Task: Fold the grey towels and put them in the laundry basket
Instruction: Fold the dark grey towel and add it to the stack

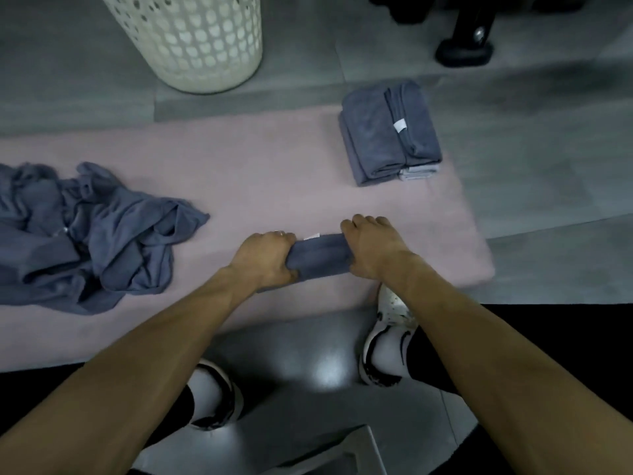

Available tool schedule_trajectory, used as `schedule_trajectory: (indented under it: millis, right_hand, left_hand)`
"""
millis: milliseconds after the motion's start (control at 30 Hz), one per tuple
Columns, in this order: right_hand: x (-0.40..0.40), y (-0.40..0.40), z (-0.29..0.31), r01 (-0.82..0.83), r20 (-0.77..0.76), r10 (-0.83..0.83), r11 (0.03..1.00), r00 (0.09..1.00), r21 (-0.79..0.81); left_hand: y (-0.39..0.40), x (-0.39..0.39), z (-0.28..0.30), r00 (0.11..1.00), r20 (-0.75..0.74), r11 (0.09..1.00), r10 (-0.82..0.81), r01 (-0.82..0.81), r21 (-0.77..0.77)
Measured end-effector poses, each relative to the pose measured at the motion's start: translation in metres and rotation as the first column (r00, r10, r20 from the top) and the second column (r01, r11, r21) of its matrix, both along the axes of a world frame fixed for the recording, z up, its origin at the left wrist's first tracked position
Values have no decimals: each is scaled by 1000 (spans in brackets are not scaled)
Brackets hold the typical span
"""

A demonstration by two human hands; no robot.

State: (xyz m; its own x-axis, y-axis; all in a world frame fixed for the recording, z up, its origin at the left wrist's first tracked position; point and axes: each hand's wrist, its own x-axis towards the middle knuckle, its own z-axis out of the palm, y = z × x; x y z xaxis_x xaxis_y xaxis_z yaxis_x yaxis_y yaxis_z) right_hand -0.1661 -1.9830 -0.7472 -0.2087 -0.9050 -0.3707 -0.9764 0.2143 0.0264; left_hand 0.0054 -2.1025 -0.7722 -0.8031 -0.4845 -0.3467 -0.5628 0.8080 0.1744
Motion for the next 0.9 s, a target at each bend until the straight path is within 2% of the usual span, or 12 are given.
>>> schedule_trajectory:
  millis: [133,267,400,567,700,833,900]
  right_hand:
    - [9,0,51,-108,-8,107,989,994,-98]
    - [-3,15,98,-23,64,33,989,997,-145]
    - [-25,30,133,42,47,-34,982,998,-184]
    - [-43,31,156,3,85,11,985,996,-173]
    - [-90,11,167,97,43,-92,989,995,-111]
    - [-157,-17,150,273,42,-271,961,962,-53]
    - [-193,-34,125,419,92,-413,906,906,-66]
  left_hand:
    - [11,-8,59,991,-89,988,-99,88,-126]
    - [17,-13,113,977,-116,966,-178,151,-208]
    - [19,-21,152,979,-133,980,-154,135,-146]
    - [15,-60,187,948,-191,943,-254,199,-267]
    - [-14,-109,183,934,-200,940,-296,248,-236]
    - [-52,-174,145,950,-267,985,-160,135,-109]
    - [-75,-209,113,969,-205,990,-135,122,-75]
